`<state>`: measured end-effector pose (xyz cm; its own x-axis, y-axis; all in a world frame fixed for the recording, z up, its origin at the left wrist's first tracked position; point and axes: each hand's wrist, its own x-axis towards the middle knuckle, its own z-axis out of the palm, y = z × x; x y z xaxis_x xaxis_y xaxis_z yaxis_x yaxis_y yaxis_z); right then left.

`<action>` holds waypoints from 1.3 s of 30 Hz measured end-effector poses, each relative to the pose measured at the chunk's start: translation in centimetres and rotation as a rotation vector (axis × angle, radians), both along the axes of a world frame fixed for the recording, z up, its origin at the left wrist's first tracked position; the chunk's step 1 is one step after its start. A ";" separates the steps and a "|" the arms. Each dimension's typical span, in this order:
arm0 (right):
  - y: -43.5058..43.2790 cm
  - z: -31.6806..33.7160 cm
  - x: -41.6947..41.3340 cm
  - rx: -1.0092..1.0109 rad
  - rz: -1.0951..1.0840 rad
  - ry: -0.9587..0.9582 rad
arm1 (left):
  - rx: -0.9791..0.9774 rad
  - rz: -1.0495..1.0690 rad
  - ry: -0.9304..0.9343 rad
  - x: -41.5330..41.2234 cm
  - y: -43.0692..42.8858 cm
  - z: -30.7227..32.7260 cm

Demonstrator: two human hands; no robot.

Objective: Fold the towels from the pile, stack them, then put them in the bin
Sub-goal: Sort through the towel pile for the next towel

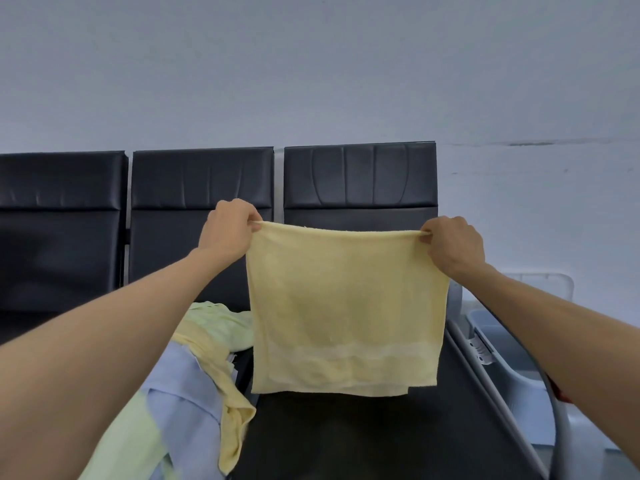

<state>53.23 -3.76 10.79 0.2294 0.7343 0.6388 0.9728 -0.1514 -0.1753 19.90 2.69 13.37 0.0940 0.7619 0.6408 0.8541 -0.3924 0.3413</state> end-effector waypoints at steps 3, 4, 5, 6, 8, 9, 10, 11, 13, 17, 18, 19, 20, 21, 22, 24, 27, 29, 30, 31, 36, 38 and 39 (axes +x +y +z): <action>0.0 -0.4 0.5 0.004 0.033 0.042 | -0.004 -0.016 0.067 0.0 0.0 -0.3; -0.1 -0.4 0.6 0.002 0.039 0.077 | -0.002 -0.019 0.093 0.1 0.0 -0.4; -0.2 -0.3 0.7 0.000 0.039 0.105 | 0.002 -0.022 0.121 0.1 0.0 -0.5; -0.3 -0.2 0.8 0.004 0.035 0.122 | 0.008 -0.021 0.146 0.1 0.1 -0.6; -0.5 -0.3 1.0 0.012 0.028 0.121 | 0.015 -0.010 0.172 0.3 0.0 -0.6; -0.6 -0.3 1.0 0.003 0.027 0.094 | 0.015 -0.002 0.177 0.4 0.0 -0.6; -0.7 -0.4 0.9 -0.022 0.028 0.059 | 0.014 0.007 0.184 0.4 -0.1 -0.5; -1.0 -0.4 0.7 -0.055 0.024 0.023 | 0.011 0.017 0.188 0.5 -0.2 -0.5; -1.6 -0.4 0.5 -0.131 -0.005 -0.028 | 0.015 0.033 0.193 0.6 -0.6 -0.3; -2.4 0.3 0.4 -0.182 -0.040 -0.011 | 0.025 0.047 0.190 0.6 -1.3 0.2; -2.6 0.6 0.5 -0.161 -0.027 0.021 | 0.017 0.050 0.190 0.6 -1.5 0.3; -2.9 1.0 0.6 -0.140 -0.009 0.056 | 0.003 0.048 0.183 0.5 -1.8 0.5; -3.2 1.3 0.8 -0.130 0.010 0.097 | -0.023 0.036 0.171 0.4 -2.0 0.6; -3.6 1.7 0.9 -0.123 0.029 0.141 | -0.051 0.016 0.152 0.2 -2.3 0.7; -4.1 2.1 0.9 -0.128 0.050 0.188 | -0.076 -0.002 0.137 0.0 -2.6 0.8; -5.2 2.6 1.0 -0.142 0.079 0.248 | -0.107 -0.016 0.134 -0.5 -3.4 1.0; -7.0 3.4 1.0 -0.136 0.088 0.265 | -0.101 -0.024 0.147 -0.8 -5.0 1.4; -8.0 4.2 1.1 -0.119 0.092 0.278 | -0.086 -0.031 0.151 -0.8 -5.7 1.9; -8.3 4.7 1.3 -0.112 0.095 0.282 | -0.079 -0.029 0.151 -0.9 -5.9 2.1; -8.5 5.2 1.5 -0.103 0.100 0.278 | -0.070 -0.029 0.149 -1.0 -6.0 2.4; -8.0 5.9 2.6 -0.091 0.115 0.218 | -0.059 0.000 0.196 -0.7 -6.0 2.5; -7.5 5.4 2.9 -0.096 0.103 0.210 | -0.077 0.018 0.219 -0.2 -5.7 2.0; -7.1 5.0 3.2 -0.105 0.082 0.217 | -0.091 0.030 0.222 0.1 -5.5 1.7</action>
